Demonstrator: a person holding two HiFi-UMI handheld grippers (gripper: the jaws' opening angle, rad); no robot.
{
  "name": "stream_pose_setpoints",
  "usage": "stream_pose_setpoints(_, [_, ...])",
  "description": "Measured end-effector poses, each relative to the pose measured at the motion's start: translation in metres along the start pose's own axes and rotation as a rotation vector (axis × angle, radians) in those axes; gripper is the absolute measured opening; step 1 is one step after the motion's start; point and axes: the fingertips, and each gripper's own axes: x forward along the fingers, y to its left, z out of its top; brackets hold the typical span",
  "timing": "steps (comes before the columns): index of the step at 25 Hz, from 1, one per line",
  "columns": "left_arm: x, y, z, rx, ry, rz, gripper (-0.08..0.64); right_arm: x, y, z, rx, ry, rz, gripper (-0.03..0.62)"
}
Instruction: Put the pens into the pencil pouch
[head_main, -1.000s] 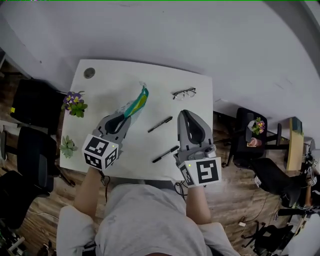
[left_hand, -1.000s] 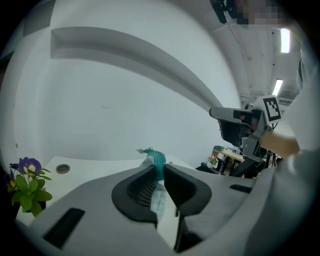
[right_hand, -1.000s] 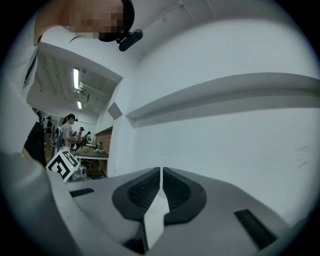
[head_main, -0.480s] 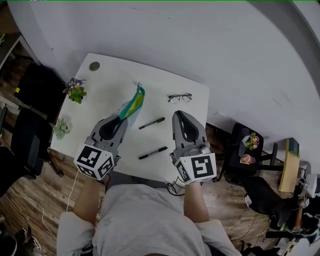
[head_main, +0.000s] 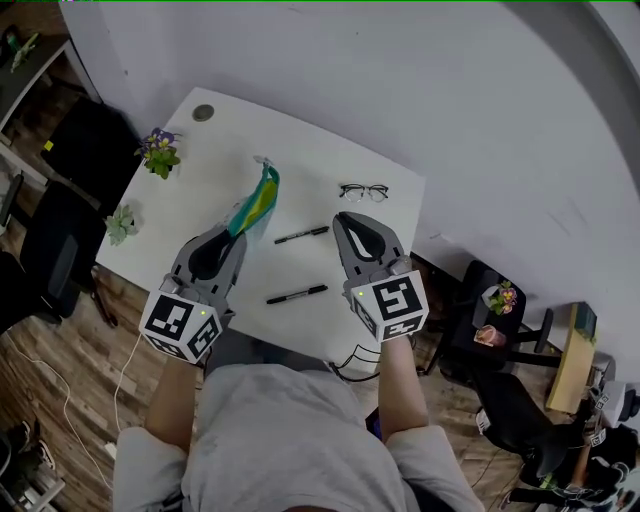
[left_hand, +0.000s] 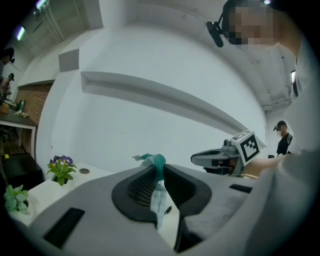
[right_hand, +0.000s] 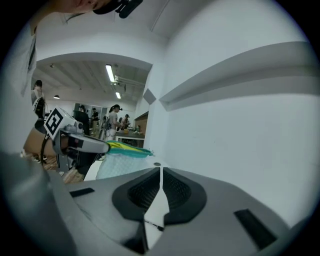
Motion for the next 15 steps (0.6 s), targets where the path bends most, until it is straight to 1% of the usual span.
stream_pose_setpoints(4, [-0.004,-0.003,-0.002,-0.003,-0.006,0.029,0.066,0.015,0.006,-0.023,-0.083,0.103,0.105,0.037])
stream_pose_setpoints(9, [-0.006,-0.007,-0.003,-0.032,-0.022,0.048,0.066,0.032,0.021,-0.058,-0.174,0.233,0.237,0.037])
stream_pose_setpoints(15, [-0.007,0.000,-0.005,-0.031,-0.018,0.081,0.066,0.056,0.049,-0.099,-0.339,0.382,0.428,0.037])
